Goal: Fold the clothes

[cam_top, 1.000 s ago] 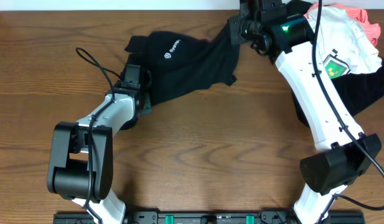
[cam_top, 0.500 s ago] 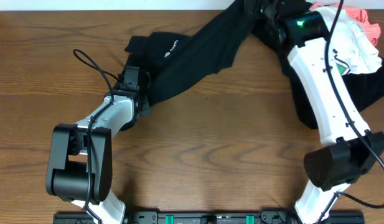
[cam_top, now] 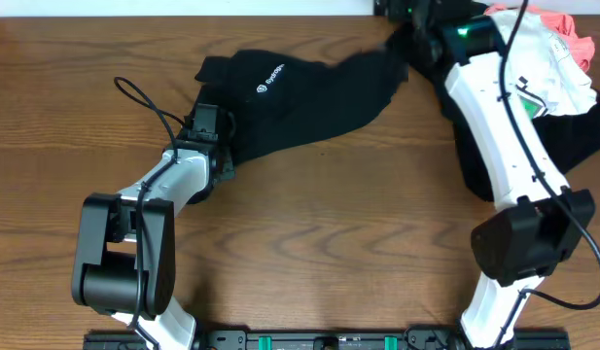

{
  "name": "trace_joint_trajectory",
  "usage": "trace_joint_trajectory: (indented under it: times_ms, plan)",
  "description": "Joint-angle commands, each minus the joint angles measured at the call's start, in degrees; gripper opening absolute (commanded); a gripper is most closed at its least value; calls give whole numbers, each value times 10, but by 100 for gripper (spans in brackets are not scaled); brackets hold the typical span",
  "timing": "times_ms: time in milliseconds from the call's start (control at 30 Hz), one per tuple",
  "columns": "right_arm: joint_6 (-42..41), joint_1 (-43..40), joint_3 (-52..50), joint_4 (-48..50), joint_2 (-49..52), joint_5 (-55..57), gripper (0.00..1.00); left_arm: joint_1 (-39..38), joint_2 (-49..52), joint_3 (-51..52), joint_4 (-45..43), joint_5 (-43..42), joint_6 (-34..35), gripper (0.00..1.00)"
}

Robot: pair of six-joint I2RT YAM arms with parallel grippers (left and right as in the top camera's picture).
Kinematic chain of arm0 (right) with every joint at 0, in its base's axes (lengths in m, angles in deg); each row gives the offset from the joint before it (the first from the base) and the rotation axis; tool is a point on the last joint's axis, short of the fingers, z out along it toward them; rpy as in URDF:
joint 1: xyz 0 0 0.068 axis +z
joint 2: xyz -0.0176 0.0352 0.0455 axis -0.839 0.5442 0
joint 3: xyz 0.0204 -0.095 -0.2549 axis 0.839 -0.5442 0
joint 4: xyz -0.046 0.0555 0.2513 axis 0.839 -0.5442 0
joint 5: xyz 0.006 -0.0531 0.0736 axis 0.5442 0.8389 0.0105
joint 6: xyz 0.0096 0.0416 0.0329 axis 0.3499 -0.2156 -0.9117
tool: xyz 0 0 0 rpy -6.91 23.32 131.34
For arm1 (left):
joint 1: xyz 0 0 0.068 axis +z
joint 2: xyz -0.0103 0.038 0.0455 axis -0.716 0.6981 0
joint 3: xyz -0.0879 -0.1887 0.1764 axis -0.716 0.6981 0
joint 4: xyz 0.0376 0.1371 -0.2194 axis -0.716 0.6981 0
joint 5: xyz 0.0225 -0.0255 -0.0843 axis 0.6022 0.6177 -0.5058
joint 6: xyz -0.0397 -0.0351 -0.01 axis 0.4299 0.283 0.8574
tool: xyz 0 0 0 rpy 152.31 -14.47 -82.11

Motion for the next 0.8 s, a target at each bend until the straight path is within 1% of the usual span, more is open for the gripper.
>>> trace_joint_trajectory:
  times_ms: [0,67,133,167,233,367,433,533,700,767]
  plan:
    - [-24,-9,2,-74,-8,-55,99,9,10,22,11,11,5,6]
    - [-63,-9,2,-152,-9,-93,99,9,10,22,11,11,5,6]
    - [-68,-9,-1,-213,-9,-129,94,9,10,22,11,11,5,6]
    - [-68,-5,-9,-243,-7,-142,93,9,10,22,10,11,5,6]
    - [-66,3,-23,-263,-5,-145,93,9,10,22,10,11,5,6]
    - [-64,35,-92,-261,-5,-146,93,9,10,22,10,11,5,6]
    - [-68,48,-135,-246,-5,-164,93,9,10,22,11,11,5,6]
    - [-69,62,-202,-194,-5,-201,87,9,10,22,10,11,5,6]
    - [-73,76,-285,-77,-5,-212,79,9,10,22,10,-3,5,6]
    - [-84,78,-309,-24,-5,-213,79,9,10,22,10,-9,6,6]
